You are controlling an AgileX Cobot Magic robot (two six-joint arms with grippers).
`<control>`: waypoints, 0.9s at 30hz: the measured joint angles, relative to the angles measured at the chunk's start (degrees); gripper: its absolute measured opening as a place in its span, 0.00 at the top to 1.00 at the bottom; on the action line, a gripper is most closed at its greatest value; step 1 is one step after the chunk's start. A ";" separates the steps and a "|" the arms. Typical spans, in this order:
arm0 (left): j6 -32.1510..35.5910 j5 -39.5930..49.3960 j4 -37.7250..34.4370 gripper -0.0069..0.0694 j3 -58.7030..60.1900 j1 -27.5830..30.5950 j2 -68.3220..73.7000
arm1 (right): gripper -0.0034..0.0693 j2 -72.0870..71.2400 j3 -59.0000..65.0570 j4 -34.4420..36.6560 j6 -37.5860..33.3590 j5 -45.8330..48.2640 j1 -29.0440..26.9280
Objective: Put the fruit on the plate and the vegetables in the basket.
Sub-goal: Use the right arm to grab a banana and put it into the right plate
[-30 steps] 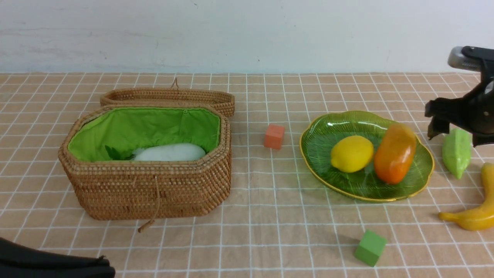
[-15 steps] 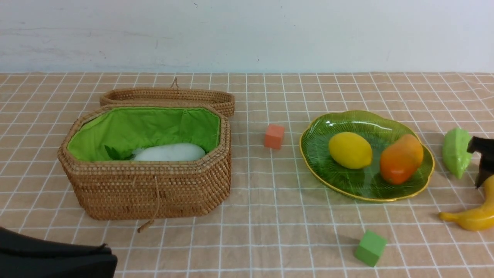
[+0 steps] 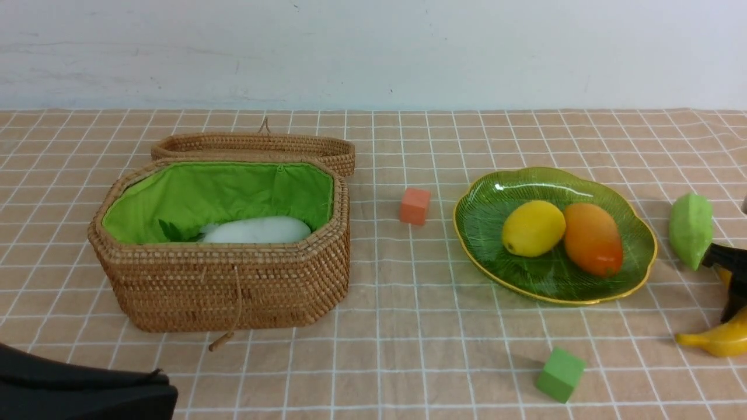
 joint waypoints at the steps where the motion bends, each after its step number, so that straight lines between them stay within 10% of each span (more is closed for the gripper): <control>1: 0.00 0.05 0.00 0.93 0.00 0.00 0.00 | 0.52 -0.43 0.00 -1.16 0.00 0.87 0.00; 8: 0.32 0.01 0.00 0.93 0.00 0.00 0.00 | 0.52 -11.13 -0.07 -2.42 -1.70 5.16 1.74; 15: 1.29 -0.41 -0.05 0.92 0.04 0.00 0.00 | 0.52 -14.27 -2.69 14.70 -3.69 -2.62 11.32; 27: 1.29 1.40 -0.47 0.92 0.04 0.00 0.00 | 0.43 -3.82 -4.58 23.96 0.21 -4.10 14.57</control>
